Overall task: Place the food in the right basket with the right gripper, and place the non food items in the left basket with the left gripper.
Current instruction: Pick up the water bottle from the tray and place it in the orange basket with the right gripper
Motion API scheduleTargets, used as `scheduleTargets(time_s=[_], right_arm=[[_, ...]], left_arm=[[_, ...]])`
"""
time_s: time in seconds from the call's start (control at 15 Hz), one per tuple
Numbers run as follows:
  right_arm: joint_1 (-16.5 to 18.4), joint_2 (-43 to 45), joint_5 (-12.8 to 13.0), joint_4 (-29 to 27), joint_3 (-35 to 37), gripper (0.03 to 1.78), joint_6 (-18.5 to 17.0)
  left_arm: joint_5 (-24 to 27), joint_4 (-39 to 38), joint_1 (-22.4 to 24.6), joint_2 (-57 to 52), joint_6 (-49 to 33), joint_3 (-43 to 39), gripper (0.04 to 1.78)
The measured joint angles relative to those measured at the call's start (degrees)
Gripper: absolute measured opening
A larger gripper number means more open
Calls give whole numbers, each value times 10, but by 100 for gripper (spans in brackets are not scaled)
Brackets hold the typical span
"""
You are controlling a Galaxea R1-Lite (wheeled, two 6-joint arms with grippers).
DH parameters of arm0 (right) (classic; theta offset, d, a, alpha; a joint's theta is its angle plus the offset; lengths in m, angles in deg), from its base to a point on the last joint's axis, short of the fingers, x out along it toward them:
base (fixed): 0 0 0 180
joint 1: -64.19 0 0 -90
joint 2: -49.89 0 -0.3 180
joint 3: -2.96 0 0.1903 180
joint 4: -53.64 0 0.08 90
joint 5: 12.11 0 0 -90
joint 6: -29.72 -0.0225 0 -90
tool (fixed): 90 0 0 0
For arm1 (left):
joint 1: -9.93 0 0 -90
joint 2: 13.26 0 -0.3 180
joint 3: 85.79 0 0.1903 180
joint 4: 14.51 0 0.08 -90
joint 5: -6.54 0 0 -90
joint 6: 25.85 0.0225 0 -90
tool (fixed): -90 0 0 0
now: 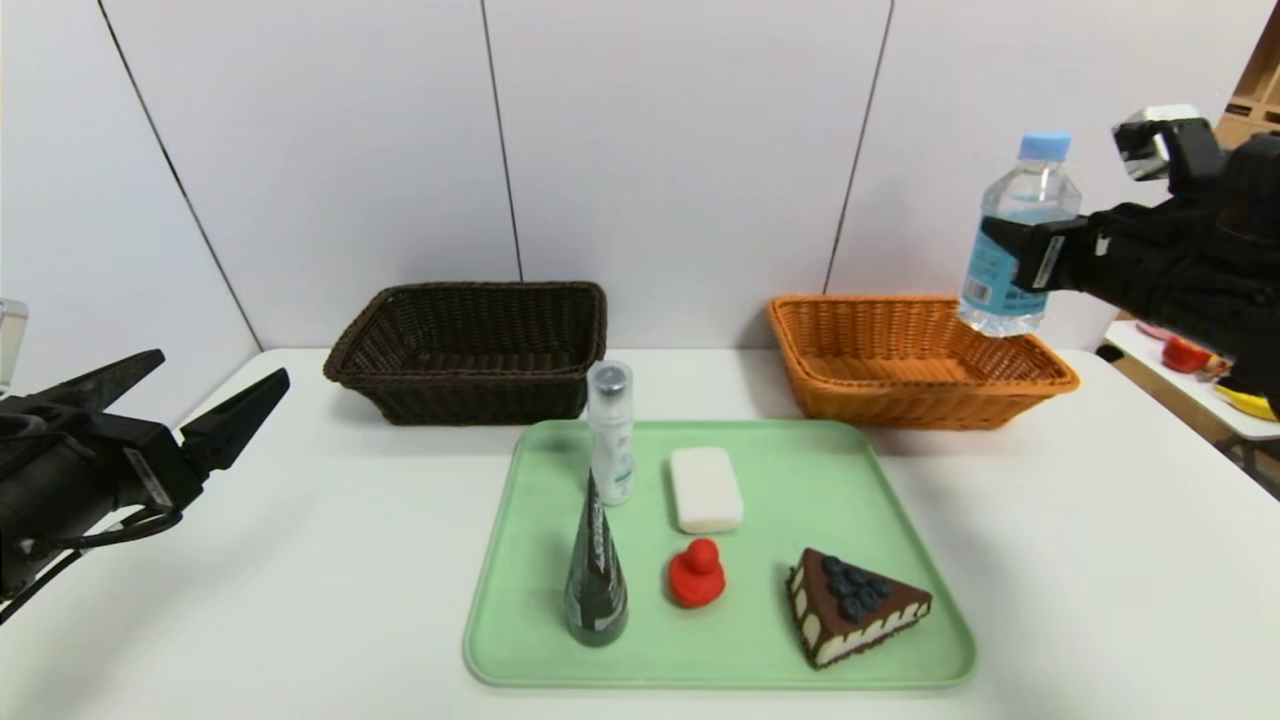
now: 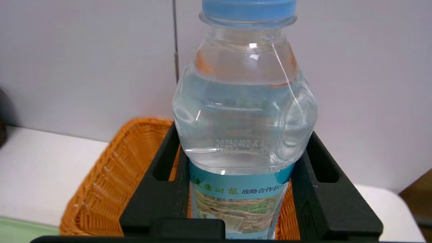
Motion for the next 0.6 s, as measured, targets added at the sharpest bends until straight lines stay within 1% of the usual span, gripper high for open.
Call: scheduleTargets(time_s=[0.13, 0.33, 0.47, 0.6], right_arm=[[4, -43, 13, -10, -30, 82, -5], [7, -112, 42, -5, -52, 82, -9], [9, -147, 49, 1, -72, 82, -7], [20, -171, 59, 1, -88, 82, -5]], left_arm=[[0, 0, 0, 0, 3, 0, 169], [0, 0, 0, 0, 2, 1, 169], [0, 0, 2, 0, 3, 1, 169], [0, 0, 2, 0, 4, 1, 169]])
